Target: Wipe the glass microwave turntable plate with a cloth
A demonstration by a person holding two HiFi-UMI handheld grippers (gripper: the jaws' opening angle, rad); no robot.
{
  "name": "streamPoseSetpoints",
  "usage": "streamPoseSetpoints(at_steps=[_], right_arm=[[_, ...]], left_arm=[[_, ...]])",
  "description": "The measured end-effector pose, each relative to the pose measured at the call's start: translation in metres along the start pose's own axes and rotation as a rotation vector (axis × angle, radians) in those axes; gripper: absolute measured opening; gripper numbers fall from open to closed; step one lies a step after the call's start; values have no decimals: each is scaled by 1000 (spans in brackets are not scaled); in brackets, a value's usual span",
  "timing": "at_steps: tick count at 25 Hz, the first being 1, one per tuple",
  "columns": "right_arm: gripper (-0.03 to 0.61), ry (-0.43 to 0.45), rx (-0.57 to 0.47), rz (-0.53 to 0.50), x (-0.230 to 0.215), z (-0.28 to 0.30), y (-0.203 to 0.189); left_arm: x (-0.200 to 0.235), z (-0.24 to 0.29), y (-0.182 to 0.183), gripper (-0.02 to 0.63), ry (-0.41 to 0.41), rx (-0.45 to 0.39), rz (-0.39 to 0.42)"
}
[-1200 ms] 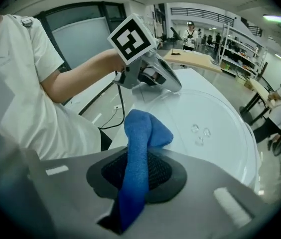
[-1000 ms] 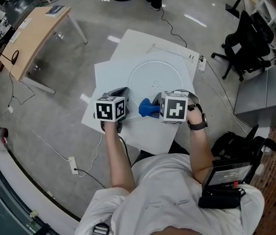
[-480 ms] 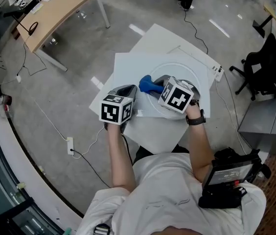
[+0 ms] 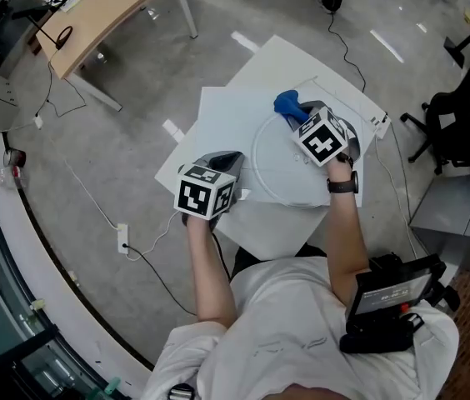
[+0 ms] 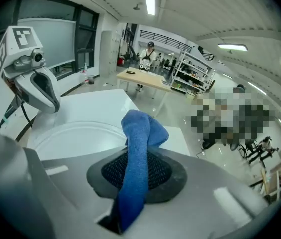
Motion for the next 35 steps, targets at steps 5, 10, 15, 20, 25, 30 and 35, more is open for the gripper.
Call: streamPoseSetpoints(at_steps=[5,10,15,20,25,30,35], right_arm=[[64,-80,19,104,-26,-28,-50],[64,-133,34,151,-31,-62,-91],[64,-94,94,174,-12,-85,-128],[64,42,197,115,25,-104,-146],[64,287,192,15,76,-109,-145],[64,519,170,-168,130,-92,-122],[64,573,145,-289,152,-72,-85]], left_arm=[[-10,10,-2,3,-38,12,17],[-27,18,-5,4,-68,41,58],[-39,23,-9,3,-68,71,94],[-40,25,-9,3,-52,77,109],[-46,29,-9,3,-48,84,104],[-50,30,-11,3,-56,95,103],[-48,19,-10,3,-76,59,57]])
Point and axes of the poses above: the fingertips, and each gripper's own axes: z forward along the fingers, x to its left, y out of its top, the point moved 3 cm from there along -z, backward along the fingers, and after that the axes turned 13 degrees about y, right-handed, at the moved point
